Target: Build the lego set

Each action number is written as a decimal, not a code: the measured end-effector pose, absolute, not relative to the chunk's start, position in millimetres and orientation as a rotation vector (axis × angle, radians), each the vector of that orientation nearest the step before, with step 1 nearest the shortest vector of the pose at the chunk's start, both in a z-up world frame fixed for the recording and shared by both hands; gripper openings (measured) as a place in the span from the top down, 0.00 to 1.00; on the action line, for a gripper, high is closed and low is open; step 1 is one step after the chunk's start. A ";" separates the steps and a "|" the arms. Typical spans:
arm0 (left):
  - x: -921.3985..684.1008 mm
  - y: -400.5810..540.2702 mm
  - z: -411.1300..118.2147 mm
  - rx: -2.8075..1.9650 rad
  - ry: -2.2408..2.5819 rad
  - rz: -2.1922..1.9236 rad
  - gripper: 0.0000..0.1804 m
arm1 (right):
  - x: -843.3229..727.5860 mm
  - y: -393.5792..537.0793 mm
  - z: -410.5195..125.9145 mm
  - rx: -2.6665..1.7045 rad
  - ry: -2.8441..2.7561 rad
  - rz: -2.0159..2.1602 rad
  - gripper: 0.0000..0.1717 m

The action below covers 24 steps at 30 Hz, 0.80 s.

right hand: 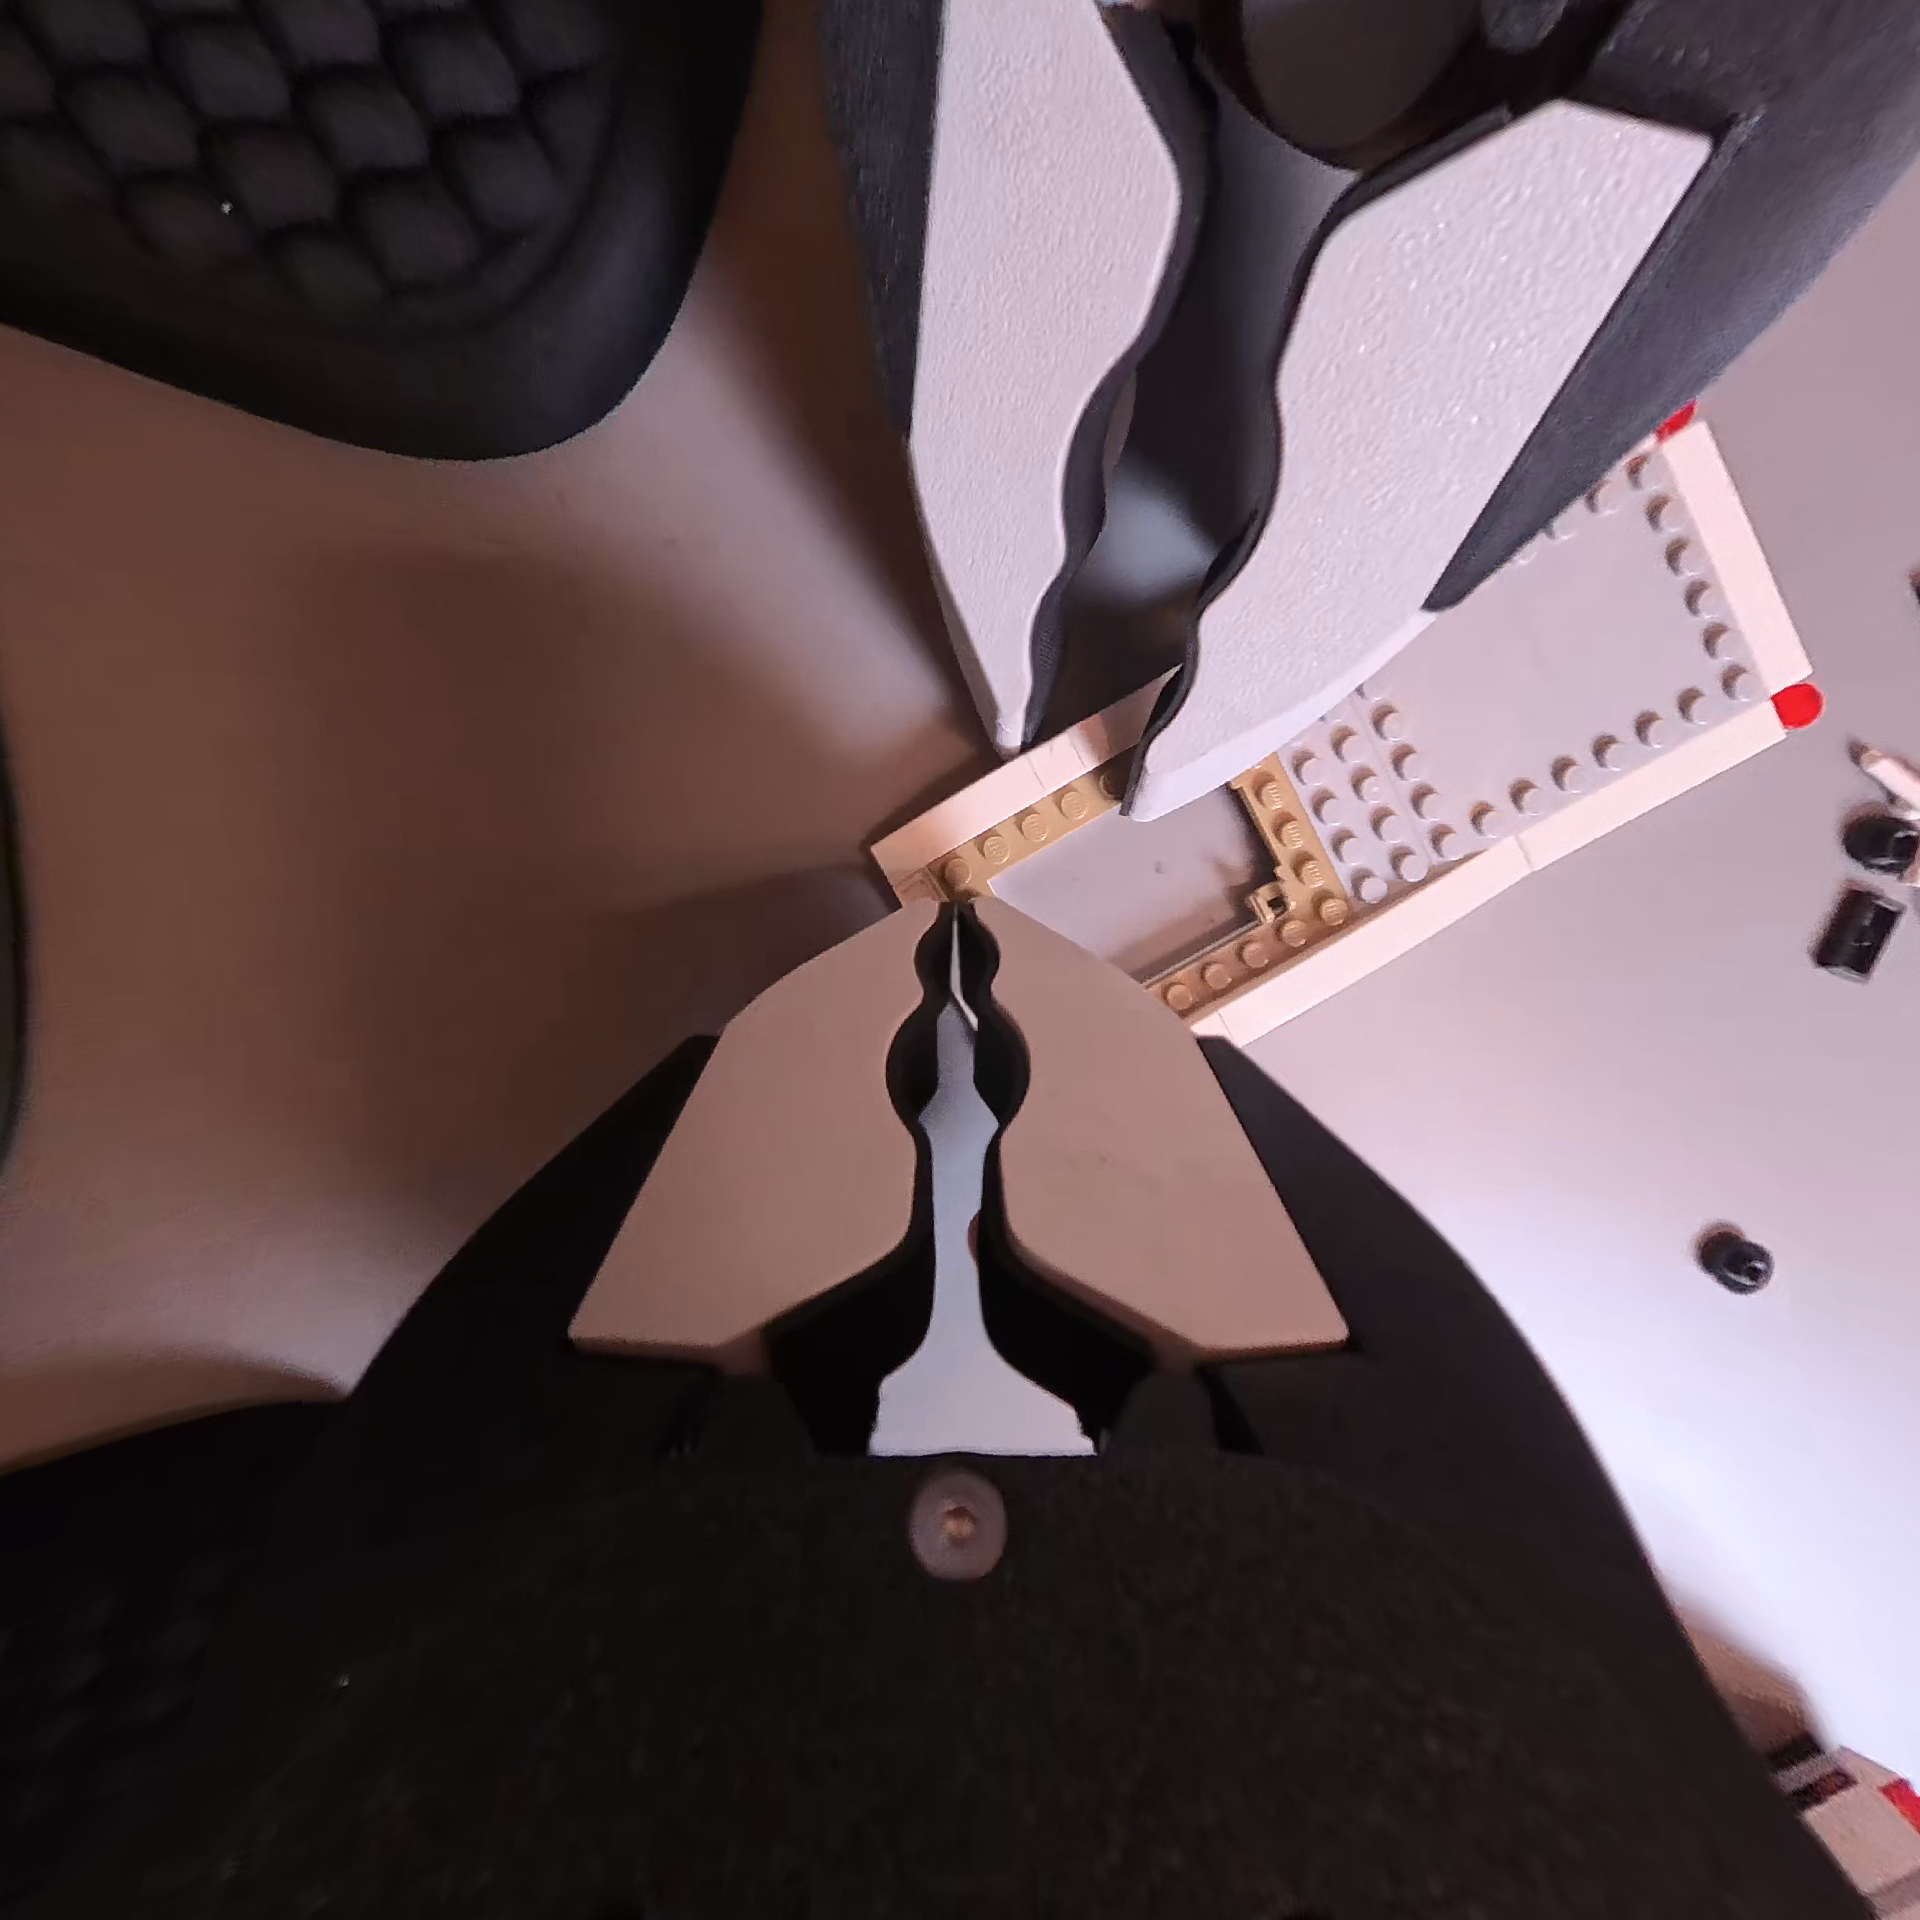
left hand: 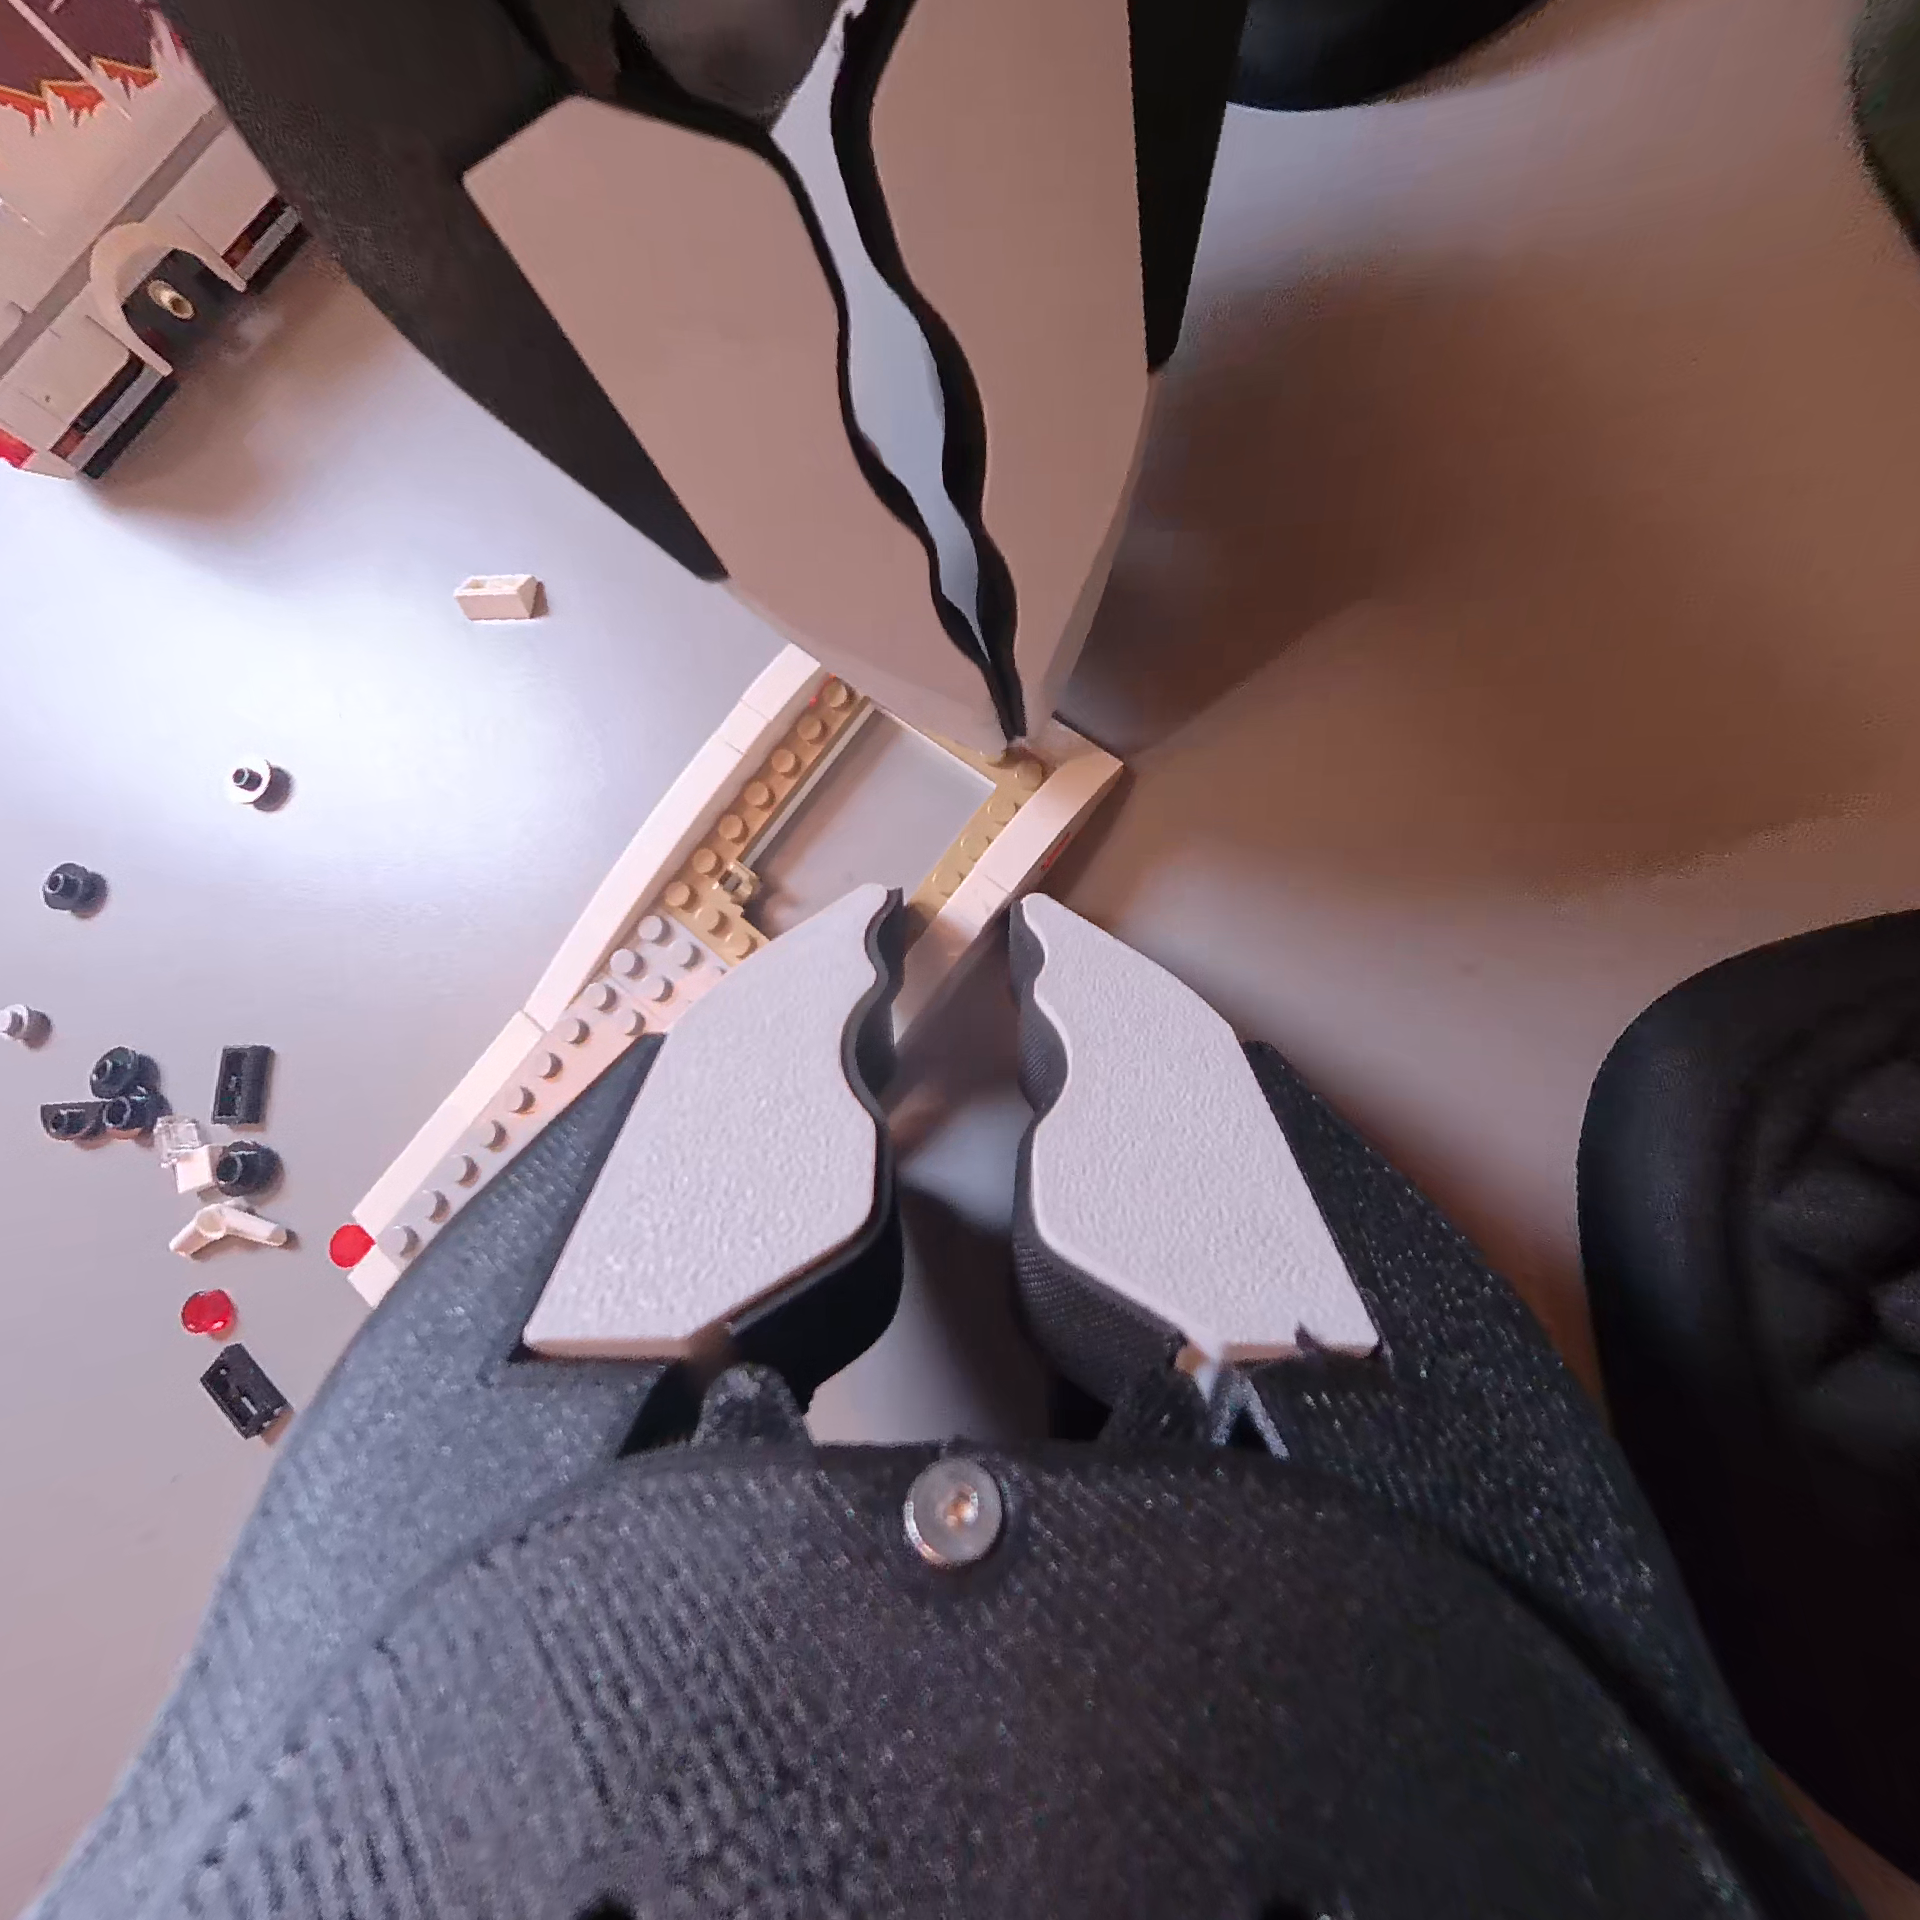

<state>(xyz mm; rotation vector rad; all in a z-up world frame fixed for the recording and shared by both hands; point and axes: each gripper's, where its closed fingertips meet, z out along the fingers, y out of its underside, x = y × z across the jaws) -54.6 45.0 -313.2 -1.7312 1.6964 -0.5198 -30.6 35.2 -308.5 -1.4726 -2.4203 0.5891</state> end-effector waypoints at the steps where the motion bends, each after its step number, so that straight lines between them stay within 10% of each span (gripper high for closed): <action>1: -54.6 45.1 -313.2 -1.731 1.698 -0.517 0.89 | -30.2 35.1 -306.0 -1.446 -2.418 0.604 0.99; 24: -54.7 45.1 -313.4 -1.742 1.697 -0.505 0.89 | -24.4 41.7 -310.7 -1.039 -2.604 0.065 1.00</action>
